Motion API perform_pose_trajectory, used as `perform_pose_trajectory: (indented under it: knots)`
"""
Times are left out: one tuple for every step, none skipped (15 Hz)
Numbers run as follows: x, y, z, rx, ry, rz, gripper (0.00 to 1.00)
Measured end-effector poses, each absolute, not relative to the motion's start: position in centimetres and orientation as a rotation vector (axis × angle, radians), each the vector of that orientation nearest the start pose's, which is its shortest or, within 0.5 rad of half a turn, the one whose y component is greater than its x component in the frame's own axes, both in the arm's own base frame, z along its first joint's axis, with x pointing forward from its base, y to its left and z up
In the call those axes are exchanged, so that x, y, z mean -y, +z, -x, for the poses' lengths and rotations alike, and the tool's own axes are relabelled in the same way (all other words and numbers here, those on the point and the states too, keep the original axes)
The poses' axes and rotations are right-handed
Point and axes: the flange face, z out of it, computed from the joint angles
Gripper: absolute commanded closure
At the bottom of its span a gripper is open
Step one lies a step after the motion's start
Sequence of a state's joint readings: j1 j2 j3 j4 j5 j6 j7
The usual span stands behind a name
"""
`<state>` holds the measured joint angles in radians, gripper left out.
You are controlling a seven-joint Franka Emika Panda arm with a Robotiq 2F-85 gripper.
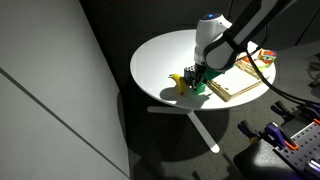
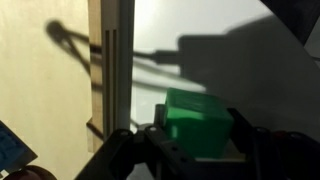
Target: Put the green block in the wooden box.
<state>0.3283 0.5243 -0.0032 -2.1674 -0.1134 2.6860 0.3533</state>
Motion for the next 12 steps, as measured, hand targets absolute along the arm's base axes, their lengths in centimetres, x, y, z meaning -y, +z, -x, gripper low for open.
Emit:
perform_pose_trajectory:
  knots:
    - [-18.3,14.8,-52.9,0.121,-0.023,3.189,0.66]
    - [-18.4,14.9,-52.9,0.124,-0.025,3.189,0.67]
    - [-18.5,14.9,-52.9,0.126,-0.024,3.19,0.68]
    - [-18.5,14.9,-52.9,0.126,-0.023,3.19,0.68]
    - [-18.5,14.9,-52.9,0.125,-0.021,3.19,0.68]
    - [-18.4,15.0,-52.8,0.122,-0.014,3.192,0.68]
    - [-18.2,15.1,-52.8,0.118,-0.005,3.195,0.68]
    - [-18.0,15.3,-52.8,0.113,0.001,3.197,0.68]
    - [-17.7,15.6,-52.7,0.105,0.009,3.2,0.68]
    - [-17.3,16.1,-52.7,0.095,0.018,3.203,0.68]
    - [-16.9,16.6,-52.6,0.083,0.026,3.206,0.68]
    - [-16.3,17.2,-52.5,0.07,0.034,3.209,0.68]
